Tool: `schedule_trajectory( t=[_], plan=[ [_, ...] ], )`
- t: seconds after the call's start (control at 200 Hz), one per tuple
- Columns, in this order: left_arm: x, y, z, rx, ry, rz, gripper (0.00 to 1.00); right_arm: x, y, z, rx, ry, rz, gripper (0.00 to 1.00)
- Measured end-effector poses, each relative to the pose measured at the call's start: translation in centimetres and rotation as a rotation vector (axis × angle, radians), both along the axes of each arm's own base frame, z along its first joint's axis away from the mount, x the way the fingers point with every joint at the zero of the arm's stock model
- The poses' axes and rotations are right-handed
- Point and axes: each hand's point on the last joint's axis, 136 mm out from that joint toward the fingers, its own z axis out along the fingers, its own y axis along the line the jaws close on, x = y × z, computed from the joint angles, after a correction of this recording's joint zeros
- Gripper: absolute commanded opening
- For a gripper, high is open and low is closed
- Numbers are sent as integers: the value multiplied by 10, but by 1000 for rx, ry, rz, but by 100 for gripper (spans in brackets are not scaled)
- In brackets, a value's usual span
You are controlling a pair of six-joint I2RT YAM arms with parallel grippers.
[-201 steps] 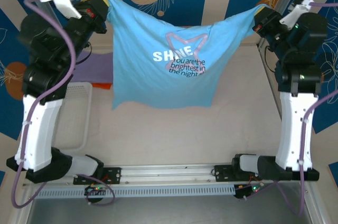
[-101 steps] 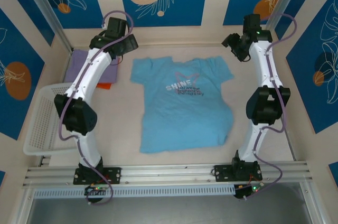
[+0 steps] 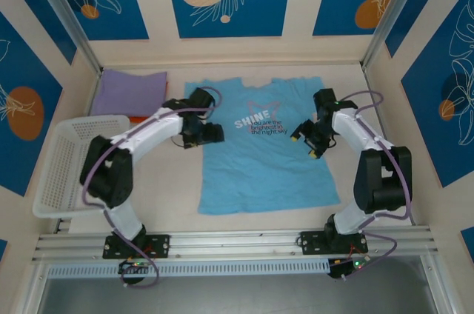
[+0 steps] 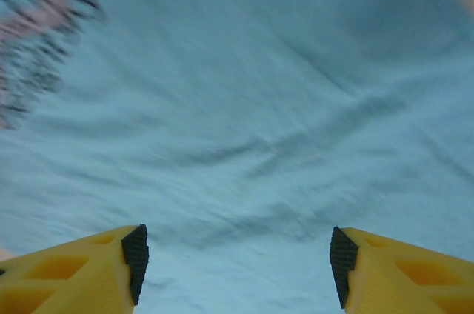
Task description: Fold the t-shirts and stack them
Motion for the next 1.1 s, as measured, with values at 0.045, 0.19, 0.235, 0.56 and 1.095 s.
schedule_trajectory(
  t=[0.045, 0.19, 0.235, 0.56, 1.095],
  plan=[
    [-10, -11, -17, 12, 45, -40, 74, -4, 3, -10, 1, 30, -8, 67],
    [-37, -19, -49, 45, 119, -89, 71, -2, 12, -34, 1, 89, -18, 67],
    [-45, -12, -58, 70, 143, -86, 71, -2, 13, -43, -3, 112, -23, 67],
    [-82, -2, -67, 144, 174, -154, 70, -5, 11, -59, -2, 173, -118, 70],
    [-89, -90, 19, -53, 100, -471, 89, 97, -16, -57, -44, 178, -283, 71]
  ],
)
